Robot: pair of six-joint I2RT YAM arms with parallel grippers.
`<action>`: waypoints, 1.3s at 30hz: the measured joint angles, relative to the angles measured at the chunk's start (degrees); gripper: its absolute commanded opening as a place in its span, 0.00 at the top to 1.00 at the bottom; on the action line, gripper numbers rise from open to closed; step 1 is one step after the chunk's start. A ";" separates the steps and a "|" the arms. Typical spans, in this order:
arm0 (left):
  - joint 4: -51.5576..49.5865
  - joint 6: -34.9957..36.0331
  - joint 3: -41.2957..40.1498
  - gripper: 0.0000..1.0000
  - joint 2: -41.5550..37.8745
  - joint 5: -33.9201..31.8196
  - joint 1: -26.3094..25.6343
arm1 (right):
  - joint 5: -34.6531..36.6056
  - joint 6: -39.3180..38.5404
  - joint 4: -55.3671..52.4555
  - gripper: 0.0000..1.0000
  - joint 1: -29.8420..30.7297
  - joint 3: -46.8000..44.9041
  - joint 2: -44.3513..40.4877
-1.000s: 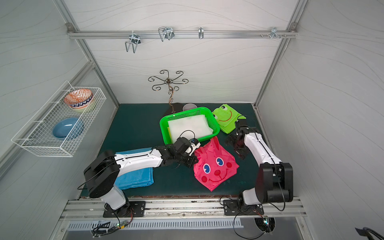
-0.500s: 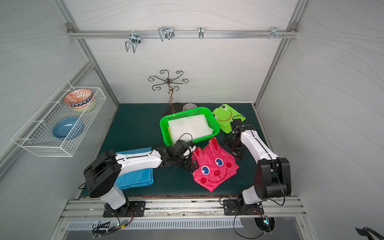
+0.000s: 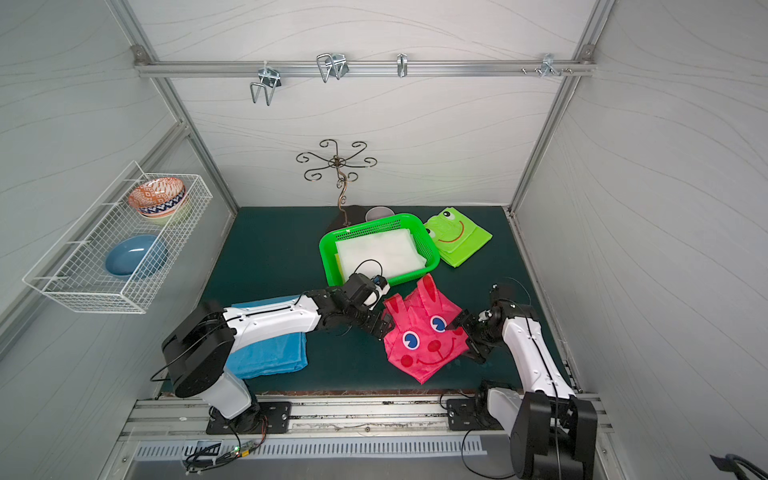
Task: Put the folded raincoat in the basket
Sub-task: Pick up the raincoat from the center of the board.
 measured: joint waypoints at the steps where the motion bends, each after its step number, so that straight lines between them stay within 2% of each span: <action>1: 0.02 0.79 1.03 0.01 0.07 -0.85 -0.81 | -0.98 -0.07 0.55 0.13 -0.02 -0.26 0.13; 8: 5.70 5.73 5.40 0.01 1.11 -2.45 -4.48 | -5.27 -1.49 1.88 0.13 -0.15 -1.42 1.33; 14: 8.83 8.02 8.15 0.01 9.86 -2.91 -4.44 | -7.63 -1.14 4.44 0.11 0.92 -6.56 0.63; 15: 8.81 8.26 8.15 0.01 11.08 -3.17 -4.42 | -7.74 -0.90 4.98 0.08 1.75 -7.74 0.02; 18: 8.59 8.81 8.17 0.01 13.73 -4.31 -4.26 | -8.02 0.61 6.54 0.04 4.00 -10.49 -2.51; 27: 7.82 8.44 12.28 0.01 20.17 -5.55 -3.69 | -9.35 5.79 13.81 0.07 6.16 -14.97 -5.95; 32: 7.08 7.39 12.94 0.01 20.57 -5.49 -3.23 | -10.51 9.27 17.66 0.07 7.06 -16.44 -6.43; 36: 7.08 6.40 12.96 0.01 20.57 -4.37 -2.86 | -11.65 11.72 20.48 0.11 7.08 -18.05 -7.45; 39: 7.04 5.81 13.09 0.01 20.59 -3.69 -2.67 | -13.40 14.08 24.81 0.25 7.15 -20.92 -10.03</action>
